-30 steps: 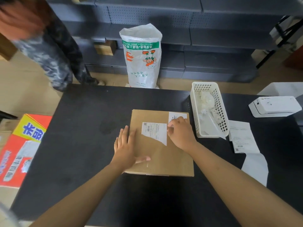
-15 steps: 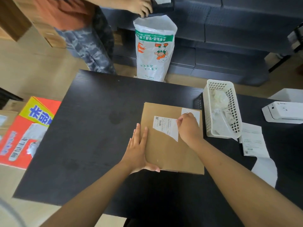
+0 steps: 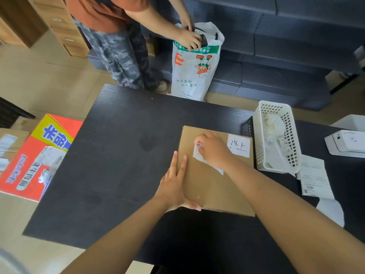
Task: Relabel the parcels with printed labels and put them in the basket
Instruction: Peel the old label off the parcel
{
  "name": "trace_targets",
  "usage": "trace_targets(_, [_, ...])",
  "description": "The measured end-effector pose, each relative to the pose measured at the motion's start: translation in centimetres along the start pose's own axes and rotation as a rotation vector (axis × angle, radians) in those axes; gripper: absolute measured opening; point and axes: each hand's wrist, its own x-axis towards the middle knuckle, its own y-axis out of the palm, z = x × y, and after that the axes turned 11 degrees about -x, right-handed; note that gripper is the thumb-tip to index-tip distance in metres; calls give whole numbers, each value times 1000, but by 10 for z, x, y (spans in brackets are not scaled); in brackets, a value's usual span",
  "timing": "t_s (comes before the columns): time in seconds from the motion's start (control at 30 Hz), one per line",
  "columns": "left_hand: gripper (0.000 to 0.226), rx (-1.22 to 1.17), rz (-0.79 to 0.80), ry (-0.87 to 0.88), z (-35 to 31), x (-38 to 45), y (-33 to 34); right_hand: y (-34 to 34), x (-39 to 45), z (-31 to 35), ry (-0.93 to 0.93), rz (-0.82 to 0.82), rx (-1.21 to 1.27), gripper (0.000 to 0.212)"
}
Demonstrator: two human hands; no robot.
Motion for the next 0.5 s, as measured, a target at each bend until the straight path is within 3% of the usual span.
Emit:
trace_targets(0.2, [156, 10, -7, 8, 2, 0, 0, 0, 7, 4, 24, -16, -49, 17])
trace_targets(0.4, [155, 8, -8, 7, 3, 0, -1, -3, 15, 4, 24, 96, -95, 14])
trace_targets(0.5, [155, -7, -14, 7, 3, 0, -1, -1, 14, -1, 38, 44, 9, 10])
